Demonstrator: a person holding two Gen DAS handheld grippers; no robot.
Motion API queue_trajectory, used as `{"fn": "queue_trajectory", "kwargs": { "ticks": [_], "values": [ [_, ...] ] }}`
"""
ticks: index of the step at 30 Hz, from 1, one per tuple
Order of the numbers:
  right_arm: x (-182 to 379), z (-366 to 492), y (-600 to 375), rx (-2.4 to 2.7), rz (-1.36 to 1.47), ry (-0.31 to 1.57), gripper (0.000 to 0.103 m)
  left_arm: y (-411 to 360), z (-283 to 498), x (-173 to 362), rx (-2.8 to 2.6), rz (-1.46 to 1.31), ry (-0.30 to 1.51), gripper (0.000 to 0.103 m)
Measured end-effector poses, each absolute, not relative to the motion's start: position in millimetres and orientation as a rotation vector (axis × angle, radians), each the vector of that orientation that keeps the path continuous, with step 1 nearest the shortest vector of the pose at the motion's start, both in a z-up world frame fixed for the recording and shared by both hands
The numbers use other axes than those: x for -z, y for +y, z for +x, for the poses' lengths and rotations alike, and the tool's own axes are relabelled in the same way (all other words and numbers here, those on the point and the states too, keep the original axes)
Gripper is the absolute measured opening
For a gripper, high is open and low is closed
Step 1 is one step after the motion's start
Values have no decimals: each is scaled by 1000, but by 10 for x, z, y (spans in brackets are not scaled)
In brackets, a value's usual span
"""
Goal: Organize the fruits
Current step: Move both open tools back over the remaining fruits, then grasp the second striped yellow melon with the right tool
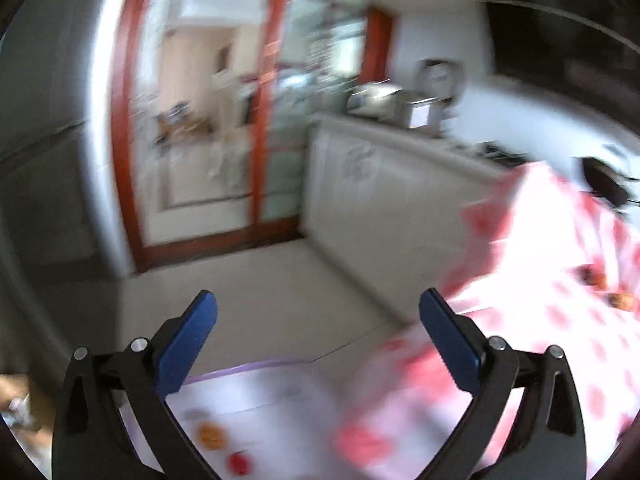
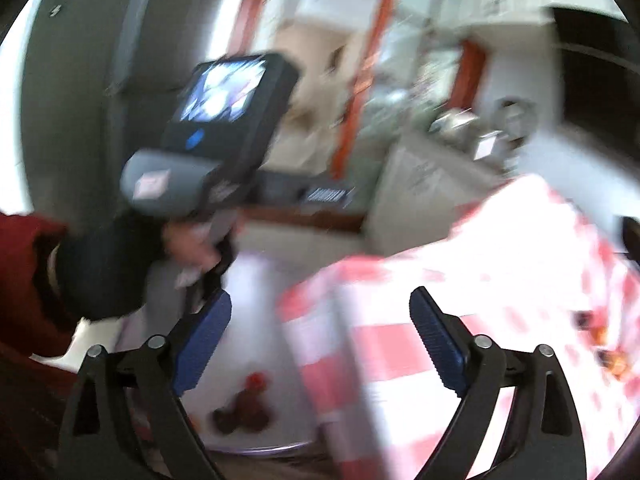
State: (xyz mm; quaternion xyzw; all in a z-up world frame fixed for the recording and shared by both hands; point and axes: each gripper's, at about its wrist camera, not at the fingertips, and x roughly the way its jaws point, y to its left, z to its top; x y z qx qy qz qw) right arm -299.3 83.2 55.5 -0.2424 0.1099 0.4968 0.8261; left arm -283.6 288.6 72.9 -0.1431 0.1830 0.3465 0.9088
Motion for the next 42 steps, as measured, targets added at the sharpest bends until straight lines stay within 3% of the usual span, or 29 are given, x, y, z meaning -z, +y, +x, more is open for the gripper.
{"fn": "queue_trajectory", "kwargs": {
  "ticks": [4,8,19,25,33,42],
  "values": [
    [-796,-2533,255,-830,-466,160,88,2295,-2268,-1014,-525,-211,386,101],
    [-941,-1845,-380,-612,-367,212,88,1750,-1547,-1144,-381,-208,411,101],
    [-880,-31,-1737,-231,-71,417,88,449,741,-588,-305,-198,609,101],
    [-478,158,-2200,-131,111,421,88,539,1079,-482,-353,-344,616,101],
    [-416,125,-2229,-154,141,414,88,521,1540,-474,-324,-382,599,101],
    [-356,107,-2254,-174,194,442,88,653,1468,-376,-230,-447,598,101]
  ]
}}
